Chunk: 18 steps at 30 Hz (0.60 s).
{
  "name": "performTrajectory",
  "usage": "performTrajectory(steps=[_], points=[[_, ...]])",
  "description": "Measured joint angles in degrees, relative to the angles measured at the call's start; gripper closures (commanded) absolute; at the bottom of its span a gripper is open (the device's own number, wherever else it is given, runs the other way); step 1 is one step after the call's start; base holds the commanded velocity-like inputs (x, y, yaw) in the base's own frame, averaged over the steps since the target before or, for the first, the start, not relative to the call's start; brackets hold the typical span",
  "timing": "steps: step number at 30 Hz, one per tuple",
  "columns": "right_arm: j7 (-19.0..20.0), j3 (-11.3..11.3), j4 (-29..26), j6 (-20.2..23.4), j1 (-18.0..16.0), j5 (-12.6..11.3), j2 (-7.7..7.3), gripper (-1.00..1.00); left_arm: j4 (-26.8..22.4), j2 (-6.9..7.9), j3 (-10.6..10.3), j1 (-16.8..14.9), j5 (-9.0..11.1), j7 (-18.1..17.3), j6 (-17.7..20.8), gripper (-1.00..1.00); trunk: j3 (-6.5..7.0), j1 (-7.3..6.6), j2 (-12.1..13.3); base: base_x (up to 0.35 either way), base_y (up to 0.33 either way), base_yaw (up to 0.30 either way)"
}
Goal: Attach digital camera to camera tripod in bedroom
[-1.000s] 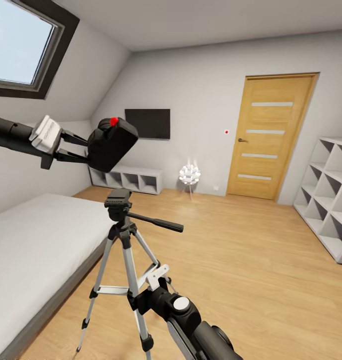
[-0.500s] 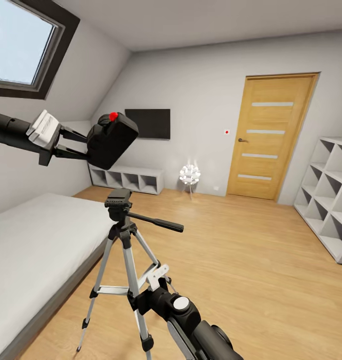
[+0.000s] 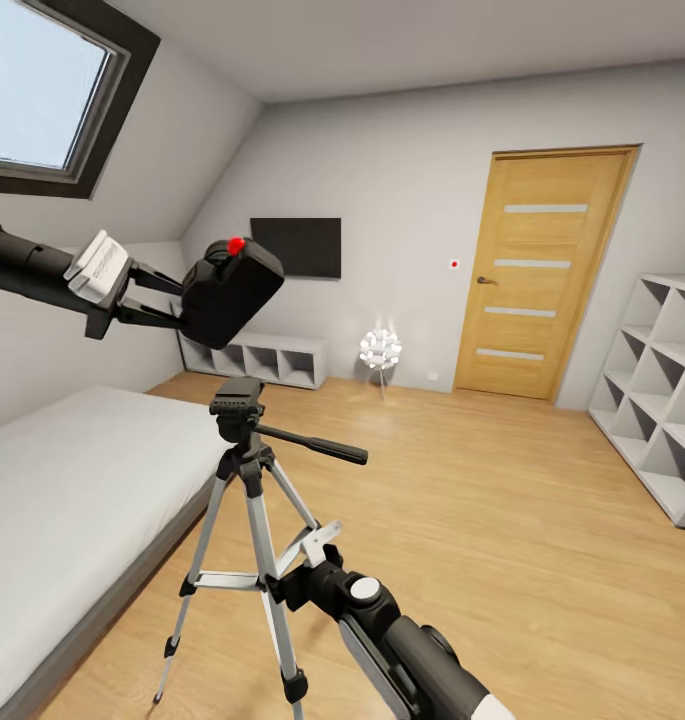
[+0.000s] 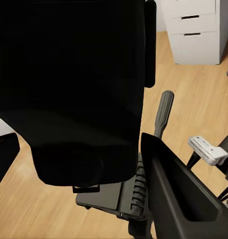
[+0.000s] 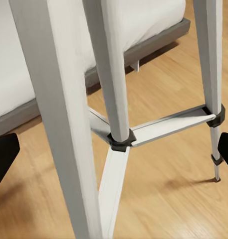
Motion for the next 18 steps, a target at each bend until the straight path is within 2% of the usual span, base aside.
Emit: performTrajectory(steps=[18], points=[[0.04, 1.32, 1.65, -2.46, -0.67, -0.95, 0.00, -1.00, 0.07, 0.00, -0.52, -0.02, 0.07, 0.08, -0.05, 1.00, 0.00, 0.00, 0.00, 0.000, 0.000, 0.000]])
